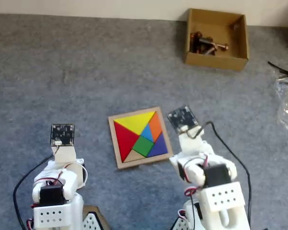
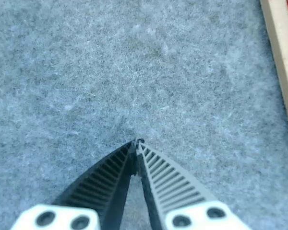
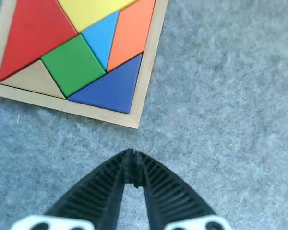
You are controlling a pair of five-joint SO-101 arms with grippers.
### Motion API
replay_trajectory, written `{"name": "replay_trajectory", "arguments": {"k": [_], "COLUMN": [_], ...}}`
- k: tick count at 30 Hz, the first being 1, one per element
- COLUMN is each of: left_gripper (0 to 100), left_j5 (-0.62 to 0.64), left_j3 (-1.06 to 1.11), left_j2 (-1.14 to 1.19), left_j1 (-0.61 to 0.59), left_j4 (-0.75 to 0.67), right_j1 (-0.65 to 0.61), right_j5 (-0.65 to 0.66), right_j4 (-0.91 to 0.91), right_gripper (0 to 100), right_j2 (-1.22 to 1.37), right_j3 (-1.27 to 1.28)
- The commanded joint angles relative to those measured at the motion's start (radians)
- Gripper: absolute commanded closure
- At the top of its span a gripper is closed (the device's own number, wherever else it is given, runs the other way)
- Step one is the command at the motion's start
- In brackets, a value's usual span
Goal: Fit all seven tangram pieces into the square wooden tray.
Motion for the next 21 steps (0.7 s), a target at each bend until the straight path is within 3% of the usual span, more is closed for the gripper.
{"name": "replay_trajectory", "arguments": {"k": [1,6,14,21], "left_gripper": [100,100,100,100], "left_j5": [0.002,0.002,0.002,0.002], "left_j3": [0.021,0.021,0.021,0.021], "left_j2": [0.007,0.007,0.007,0.007], "left_j1": [-0.008,-0.008,-0.008,-0.008], "left_j4": [0.008,0.008,0.008,0.008], "right_j1": [0.012,0.027,0.171,0.182], "right_j5": [-0.008,-0.008,-0.002,-0.002], "right_j4": [0.010,0.010,0.010,-0.025], "right_gripper": [99.3,99.3,99.3,99.3], "right_j2": [-0.088,-0.133,-0.140,-0.142], "right_j3": [0.013,0.036,0.039,0.119]}}
